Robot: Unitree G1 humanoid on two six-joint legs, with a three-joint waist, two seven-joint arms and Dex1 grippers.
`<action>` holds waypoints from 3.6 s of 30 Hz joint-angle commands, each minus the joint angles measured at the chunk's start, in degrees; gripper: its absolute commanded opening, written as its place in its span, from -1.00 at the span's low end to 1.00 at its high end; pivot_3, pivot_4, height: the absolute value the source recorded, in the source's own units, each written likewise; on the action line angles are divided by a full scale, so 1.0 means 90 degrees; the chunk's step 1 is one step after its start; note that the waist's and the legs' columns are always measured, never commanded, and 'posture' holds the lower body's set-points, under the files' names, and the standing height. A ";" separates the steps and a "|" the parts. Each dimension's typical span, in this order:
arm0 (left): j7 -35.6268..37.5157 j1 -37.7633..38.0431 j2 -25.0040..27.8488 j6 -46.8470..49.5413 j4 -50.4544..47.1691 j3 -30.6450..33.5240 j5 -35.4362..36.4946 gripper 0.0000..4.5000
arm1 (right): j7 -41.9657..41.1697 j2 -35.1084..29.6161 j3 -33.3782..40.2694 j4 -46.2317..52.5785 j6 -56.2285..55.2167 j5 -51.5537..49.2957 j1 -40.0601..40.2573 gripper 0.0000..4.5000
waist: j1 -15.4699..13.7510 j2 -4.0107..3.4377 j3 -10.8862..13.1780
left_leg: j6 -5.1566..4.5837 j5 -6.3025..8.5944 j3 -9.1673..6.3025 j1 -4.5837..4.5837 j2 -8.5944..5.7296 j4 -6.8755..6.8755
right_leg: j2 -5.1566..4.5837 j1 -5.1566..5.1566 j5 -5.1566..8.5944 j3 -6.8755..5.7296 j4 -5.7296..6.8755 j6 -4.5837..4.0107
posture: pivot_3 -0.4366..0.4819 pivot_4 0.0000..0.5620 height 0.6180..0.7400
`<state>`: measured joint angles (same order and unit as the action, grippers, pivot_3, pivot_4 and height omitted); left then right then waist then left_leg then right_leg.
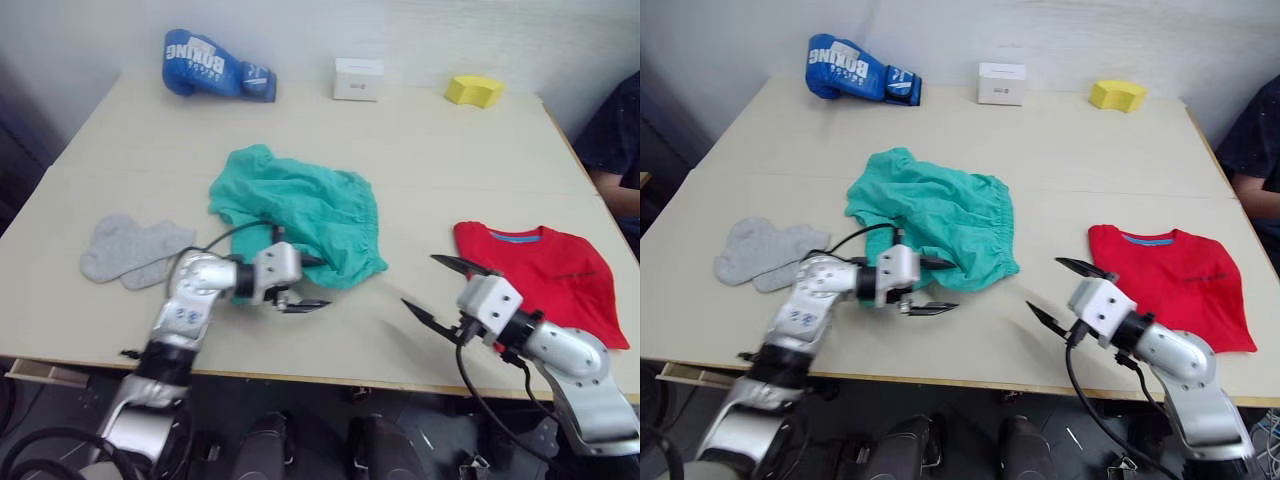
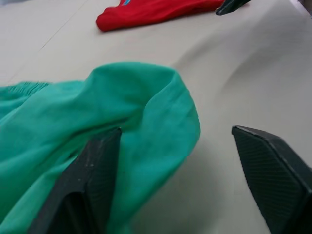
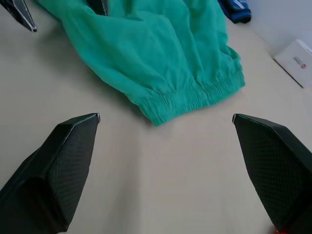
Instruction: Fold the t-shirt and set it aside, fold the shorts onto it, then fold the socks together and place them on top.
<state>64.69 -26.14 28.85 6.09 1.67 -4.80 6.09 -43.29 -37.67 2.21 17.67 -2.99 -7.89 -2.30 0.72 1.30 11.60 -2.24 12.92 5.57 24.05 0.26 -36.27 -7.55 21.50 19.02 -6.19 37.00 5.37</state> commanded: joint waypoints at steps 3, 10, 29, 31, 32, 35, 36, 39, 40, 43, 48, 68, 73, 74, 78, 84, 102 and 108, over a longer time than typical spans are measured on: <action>-0.0593 0.0887 0.0762 0.0629 -0.1184 0.0824 0.0208 0.99 | -0.0410 -0.0060 -0.0821 -0.1129 -0.0648 0.0715 -0.0990 1.00 | -0.0004 -0.0003 0.0000 | 0.0000 0.0000 0.0001 0.0000 -0.0003 0.0000 | -0.0004 -0.0001 0.0000 0.0002 -0.0003 -0.0001 | -0.05 -0.47 1.00; -0.1642 0.1845 0.0949 0.0676 -0.1488 0.0979 -0.0219 0.99 | 0.0390 0.0236 -0.1713 -0.3134 -0.1438 0.2323 -0.2424 1.00 | -0.0050 -0.0006 0.0001 | 0.0005 0.0004 0.0001 0.0002 -0.0009 0.0001 | -0.0013 0.0000 0.0000 0.0002 -0.0009 -0.0001 | -0.05 -0.47 1.00; -0.2376 0.1895 0.1057 0.1002 -0.1507 0.0369 -0.0722 1.00 | 0.0321 0.0770 -0.1869 -0.3847 -0.0764 0.2103 -0.3016 -0.99 | -0.0066 -0.0013 -0.0009 | 0.0043 0.0017 0.0002 -0.0008 -0.0007 0.0011 | -0.0013 -0.0003 -0.0005 0.0004 -0.0008 -0.0009 | -0.05 -0.47 1.00; -0.2571 0.1642 0.0988 0.0939 -0.1241 0.0104 -0.1032 1.00 | 0.0289 0.0765 -0.1863 -0.3756 -0.0685 0.2082 -0.2990 -1.00 | -0.0083 -0.0018 -0.0012 | 0.0042 0.0017 0.0002 -0.0007 -0.0008 0.0011 | -0.0014 -0.0004 -0.0005 0.0003 -0.0008 -0.0009 | -0.05 -0.47 1.00; -0.2631 0.1571 0.0972 0.0924 -0.1161 0.0038 -0.1113 1.00 | 0.0281 0.0760 -0.1864 -0.3725 -0.0659 0.2087 -0.2985 -1.00 | -0.0079 -0.0023 -0.0015 | 0.0041 0.0019 0.0002 -0.0008 -0.0009 0.0011 | -0.0015 -0.0005 -0.0005 0.0002 -0.0009 -0.0009 | -0.05 -0.47 1.00; -0.3049 0.1160 0.0745 0.0650 -0.0193 -0.0061 -0.1333 1.00 | 0.0230 0.0714 -0.1823 -0.3521 -0.0492 0.2057 -0.2943 -1.00 | -0.0078 -0.0042 -0.0026 | 0.0041 0.0020 0.0004 -0.0008 -0.0010 0.0015 | -0.0015 -0.0004 -0.0005 0.0003 -0.0011 -0.0008 | -0.05 -0.47 1.00; -0.3129 0.1047 0.0703 0.0511 0.0081 -0.0093 -0.1385 1.00 | 0.0230 0.0694 -0.1807 -0.3452 -0.0450 0.2057 -0.2929 -1.00 | -0.0075 -0.0045 -0.0028 | 0.0040 0.0019 0.0004 -0.0009 -0.0010 0.0015 | -0.0015 -0.0004 -0.0005 0.0002 -0.0009 -0.0008 | -0.05 -0.47 1.00; -0.3188 0.0800 0.0695 0.0216 0.0598 -0.0210 -0.1454 0.77 | 0.0205 0.0655 -0.1762 -0.3303 -0.0307 0.2036 -0.2941 -1.00 | -0.0065 -0.0057 -0.0036 | 0.0038 0.0019 0.0005 -0.0014 -0.0008 0.0017 | -0.0013 -0.0005 -0.0005 0.0002 -0.0006 -0.0008 | -0.05 -0.47 1.00; -0.3173 0.0753 0.0703 0.0184 0.0716 -0.0243 -0.1442 0.65 | 0.0196 0.0658 -0.1761 -0.3278 -0.0261 0.2034 -0.2967 -1.00 | -0.0062 -0.0057 -0.0036 | 0.0036 0.0020 0.0009 -0.0023 -0.0008 0.0019 | -0.0013 -0.0008 -0.0005 0.0005 -0.0003 -0.0008 | -0.05 -0.47 1.00; -0.3245 0.0592 0.0697 -0.0024 0.1102 -0.0359 -0.1490 0.25 | 0.0176 0.0664 -0.1746 -0.3236 -0.0207 0.2027 -0.3064 -1.00 | -0.0057 -0.0058 -0.0037 | 0.0028 0.0026 0.0016 -0.0053 -0.0006 0.0031 | -0.0013 -0.0028 -0.0005 0.0011 -0.0002 -0.0009 | -0.05 -0.47 1.00; -0.3289 0.0227 0.0611 -0.0438 0.1884 -0.0407 -0.1437 -0.42 | 0.0085 0.0634 -0.1710 -0.3004 -0.0193 0.1977 -0.3123 -1.00 | -0.0040 -0.0061 -0.0038 | 0.0028 0.0031 0.0017 -0.0082 0.0001 0.0042 | -0.0011 -0.0051 -0.0004 0.0013 -0.0007 -0.0011 | -0.05 -0.47 1.00; 0.1205 0.3431 0.3935 0.2471 -0.2579 0.1464 0.2701 -0.99 | -0.3193 -0.1728 -0.1378 -0.0242 0.2792 -0.0321 -0.1716 -1.00 | 0.0091 -0.0071 -0.0019 | 0.0041 0.0080 0.0061 -0.0055 0.0047 0.0080 | 0.0006 -0.0003 0.0012 0.0015 -0.0068 -0.0048 | -0.05 -0.47 1.00; 0.0985 0.3285 0.4234 0.3813 -0.2976 0.1870 0.3608 -0.99 | -0.3220 -0.1740 -0.1385 -0.0066 0.2865 -0.0471 -0.1590 -1.00 | 0.0080 -0.0080 -0.0010 | 0.0044 0.0080 0.0057 -0.0056 0.0048 0.0085 | 0.0007 -0.0002 0.0009 0.0015 -0.0078 -0.0053 | -0.05 -0.47 1.00; 0.0817 0.2915 0.4096 0.3809 -0.2826 0.1834 0.3602 -0.99 | -0.3041 -0.1622 -0.1304 -0.0201 0.2804 -0.0421 -0.1750 -1.00 | 0.0078 -0.0080 -0.0007 | 0.0046 0.0078 0.0057 -0.0055 0.0048 0.0085 | 0.0007 -0.0002 0.0007 0.0015 -0.0079 -0.0056 | -0.05 -0.47 1.00; -0.0239 0.0626 0.3335 0.3006 -0.1344 0.1332 0.2526 -0.99 | -0.1775 -0.1003 -0.0782 -0.1729 0.1976 0.0055 -0.3314 -1.00 | 0.0069 -0.0084 0.0020 | 0.0056 0.0043 0.0058 -0.0051 0.0049 0.0083 | 0.0017 0.0001 -0.0036 0.0007 -0.0088 -0.0069 | -0.05 -0.47 1.00; -0.3786 -0.3275 0.1980 -0.1488 0.2001 0.1645 0.0156 -0.99 | 0.1310 -0.0125 -0.0020 -0.4290 -0.0174 0.1035 -0.5840 -1.00 | 0.0061 -0.0018 0.0037 | 0.0053 -0.0074 0.0063 0.0137 0.0051 0.0058 | 0.0042 0.0166 -0.0082 -0.0009 -0.0043 -0.0057 | -0.05 -0.47 1.00; -0.0614 0.3225 0.4194 0.1503 -0.2702 0.2331 0.3553 -0.99 | 0.1383 -0.0405 -0.0699 -0.3588 -0.2524 0.1511 -0.2297 -1.00 | 0.0132 -0.0003 0.0081 | -0.0018 -0.0018 0.0175 0.0121 0.0056 0.0016 | -0.0002 0.0187 -0.0079 -0.0113 -0.0028 -0.0039 | -0.05 -0.47 1.00; -0.0231 0.4983 0.4915 0.4223 -0.4001 0.3586 0.4651 -0.99 | -0.0787 -0.0865 -0.0972 -0.2623 -0.1882 -0.0138 -0.0937 -1.00 | 0.0072 -0.0028 0.0087 | 0.0003 0.0012 0.0113 -0.0069 0.0081 0.0110 | 0.0010 -0.0027 -0.0060 -0.0116 -0.0148 -0.0149 | -0.05 -0.47 1.00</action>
<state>61.26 17.46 72.10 40.28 -33.81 24.22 47.57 -46.51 -42.76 -8.75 -6.81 -22.99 -5.31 -12.34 1.37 1.05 12.38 -2.20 13.02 6.60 23.37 0.98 -35.06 -7.41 21.29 18.71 -7.01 35.67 3.65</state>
